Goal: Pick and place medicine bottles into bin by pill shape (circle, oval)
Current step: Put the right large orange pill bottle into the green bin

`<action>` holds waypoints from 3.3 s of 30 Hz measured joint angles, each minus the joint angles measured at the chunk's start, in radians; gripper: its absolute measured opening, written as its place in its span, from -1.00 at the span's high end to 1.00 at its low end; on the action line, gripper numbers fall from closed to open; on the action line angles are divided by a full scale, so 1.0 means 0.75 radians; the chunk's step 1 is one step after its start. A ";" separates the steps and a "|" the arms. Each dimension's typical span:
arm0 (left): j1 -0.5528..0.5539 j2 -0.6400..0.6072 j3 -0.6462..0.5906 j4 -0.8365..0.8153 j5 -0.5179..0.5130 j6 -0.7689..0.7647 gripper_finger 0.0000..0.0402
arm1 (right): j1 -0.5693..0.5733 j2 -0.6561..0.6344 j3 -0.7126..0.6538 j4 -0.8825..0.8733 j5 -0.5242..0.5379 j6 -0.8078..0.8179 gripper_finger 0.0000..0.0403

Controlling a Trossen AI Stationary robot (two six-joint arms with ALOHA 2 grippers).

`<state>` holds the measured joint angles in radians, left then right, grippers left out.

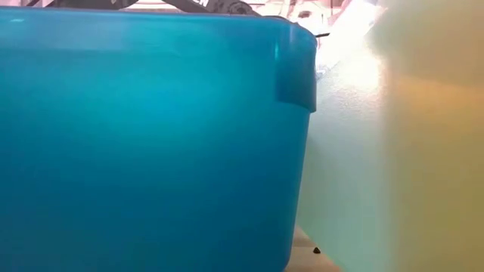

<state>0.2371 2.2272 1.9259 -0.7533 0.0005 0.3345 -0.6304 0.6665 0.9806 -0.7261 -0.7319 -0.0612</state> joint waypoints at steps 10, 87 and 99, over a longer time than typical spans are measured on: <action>0.012 0.055 -0.003 -0.039 -0.004 -0.009 -0.50 | 0.000 -0.001 0.000 -0.001 0.000 -0.004 -0.19; -0.016 0.199 0.307 -0.389 -0.072 -0.077 -0.46 | -0.013 -0.001 0.000 -0.010 0.000 -0.060 -0.19; -0.024 0.212 0.307 -0.388 -0.054 -0.049 -0.11 | -0.036 -0.001 0.000 -0.010 0.000 -0.070 -0.19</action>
<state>0.2188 2.3863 2.1559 -1.0441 -0.0402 0.2981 -0.6572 0.6655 0.9806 -0.7338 -0.7316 -0.1134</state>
